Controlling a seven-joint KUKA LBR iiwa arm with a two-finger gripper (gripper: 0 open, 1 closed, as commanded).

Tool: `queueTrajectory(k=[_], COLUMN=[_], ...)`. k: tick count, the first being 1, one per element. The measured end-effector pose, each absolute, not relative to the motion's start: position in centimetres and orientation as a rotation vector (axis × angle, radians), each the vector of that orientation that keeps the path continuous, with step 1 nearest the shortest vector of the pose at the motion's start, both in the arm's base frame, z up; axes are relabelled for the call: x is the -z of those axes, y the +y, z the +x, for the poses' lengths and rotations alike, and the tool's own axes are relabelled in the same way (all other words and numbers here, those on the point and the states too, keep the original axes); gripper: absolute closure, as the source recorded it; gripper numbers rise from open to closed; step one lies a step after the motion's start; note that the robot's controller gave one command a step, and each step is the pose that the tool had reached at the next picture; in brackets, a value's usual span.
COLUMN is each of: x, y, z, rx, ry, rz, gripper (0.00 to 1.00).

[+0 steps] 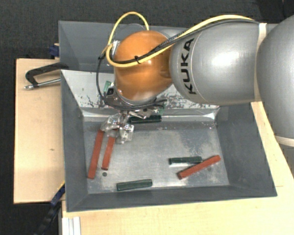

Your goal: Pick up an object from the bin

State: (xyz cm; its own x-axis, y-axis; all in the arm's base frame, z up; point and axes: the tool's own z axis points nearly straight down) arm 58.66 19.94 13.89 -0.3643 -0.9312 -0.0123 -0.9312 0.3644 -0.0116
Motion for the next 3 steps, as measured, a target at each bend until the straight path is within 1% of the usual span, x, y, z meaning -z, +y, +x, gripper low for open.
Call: queueTrajectory(k=[1, 2, 3], x=[-16.2, -17.8, -16.6], y=[20.1, 20.2, 19.4], z=[57.8, 57.8, 58.0], rx=[-0.007, -0.006, 0.004], ry=[2.618, 2.622, 2.602], rz=[-1.744, -1.729, -1.732], gripper=[1.0, 1.0, 1.0])
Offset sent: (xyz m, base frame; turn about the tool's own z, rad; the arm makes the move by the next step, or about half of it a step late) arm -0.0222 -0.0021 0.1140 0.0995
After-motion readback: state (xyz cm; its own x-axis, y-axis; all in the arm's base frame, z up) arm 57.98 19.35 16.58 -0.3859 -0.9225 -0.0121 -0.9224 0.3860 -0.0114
